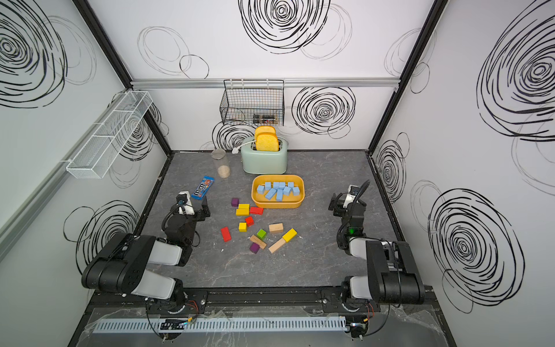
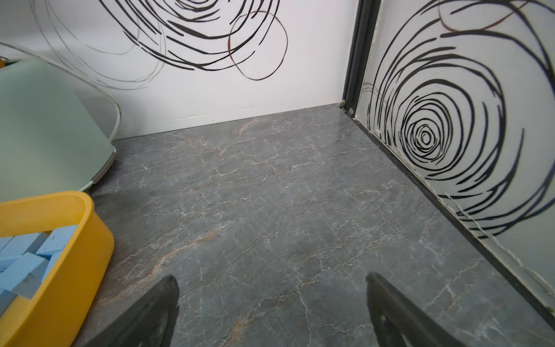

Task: Pick out the blue building blocks
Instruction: Reset both arms

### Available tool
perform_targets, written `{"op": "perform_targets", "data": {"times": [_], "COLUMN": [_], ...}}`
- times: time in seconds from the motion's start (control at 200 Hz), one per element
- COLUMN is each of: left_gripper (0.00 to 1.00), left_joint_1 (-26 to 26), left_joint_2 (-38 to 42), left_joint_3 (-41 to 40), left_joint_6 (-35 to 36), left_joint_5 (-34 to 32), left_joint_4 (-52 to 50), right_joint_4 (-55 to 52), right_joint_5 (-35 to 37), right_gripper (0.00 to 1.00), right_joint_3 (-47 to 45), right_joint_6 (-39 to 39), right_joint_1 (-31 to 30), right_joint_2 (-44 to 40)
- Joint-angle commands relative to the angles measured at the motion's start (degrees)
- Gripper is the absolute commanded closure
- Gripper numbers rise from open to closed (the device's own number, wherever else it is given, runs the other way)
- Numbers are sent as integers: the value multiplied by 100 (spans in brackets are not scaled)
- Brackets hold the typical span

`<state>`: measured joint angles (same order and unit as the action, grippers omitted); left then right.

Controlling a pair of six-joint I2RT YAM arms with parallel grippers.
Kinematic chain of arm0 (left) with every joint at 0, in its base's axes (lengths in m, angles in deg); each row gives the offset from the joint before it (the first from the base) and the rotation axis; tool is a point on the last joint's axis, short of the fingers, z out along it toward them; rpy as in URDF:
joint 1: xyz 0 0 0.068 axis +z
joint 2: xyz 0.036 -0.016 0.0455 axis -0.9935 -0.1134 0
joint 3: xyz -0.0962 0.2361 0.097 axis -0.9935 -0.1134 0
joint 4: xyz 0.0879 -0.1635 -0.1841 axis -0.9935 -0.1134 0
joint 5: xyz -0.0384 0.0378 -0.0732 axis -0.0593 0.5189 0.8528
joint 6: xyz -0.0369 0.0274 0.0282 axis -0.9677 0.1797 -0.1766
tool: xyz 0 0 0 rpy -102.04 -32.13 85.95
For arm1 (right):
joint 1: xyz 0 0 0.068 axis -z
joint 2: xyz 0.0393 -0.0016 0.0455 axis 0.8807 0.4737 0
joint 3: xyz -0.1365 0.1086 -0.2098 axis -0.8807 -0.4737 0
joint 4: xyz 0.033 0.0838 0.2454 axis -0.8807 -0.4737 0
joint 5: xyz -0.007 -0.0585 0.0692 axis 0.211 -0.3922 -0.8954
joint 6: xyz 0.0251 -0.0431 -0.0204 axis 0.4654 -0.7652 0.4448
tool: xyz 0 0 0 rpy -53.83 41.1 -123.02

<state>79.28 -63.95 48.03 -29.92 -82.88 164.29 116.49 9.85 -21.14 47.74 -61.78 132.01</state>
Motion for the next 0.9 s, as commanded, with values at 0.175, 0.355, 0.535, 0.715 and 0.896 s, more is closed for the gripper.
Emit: {"op": "perform_targets", "data": {"times": [0.175,0.355,0.535,0.715,0.896], "left_gripper": [4,4,4,4,4], "left_joint_1": [-17,-27,-32,-36,-36], "left_joint_2": [-25,-12,-15,-17,-12], "left_joint_3": [23,73,75,70,74], "left_joint_6": [72,110,110,110,110], "left_joint_5": [-89,-54,-54,-69,-67], "left_joint_4": [557,446,451,450,453], "right_joint_4": [542,574,623,605,887], "right_joint_5": [-500,-572,-608,-608,-578], "right_gripper": [2,2,2,2,2], "right_joint_3": [33,87,71,80,-44], "right_joint_6": [-303,-356,-367,-367,-370], "right_joint_1": [-2,-13,-13,-12,-21], "right_joint_2": [304,484,523,533,551]}}
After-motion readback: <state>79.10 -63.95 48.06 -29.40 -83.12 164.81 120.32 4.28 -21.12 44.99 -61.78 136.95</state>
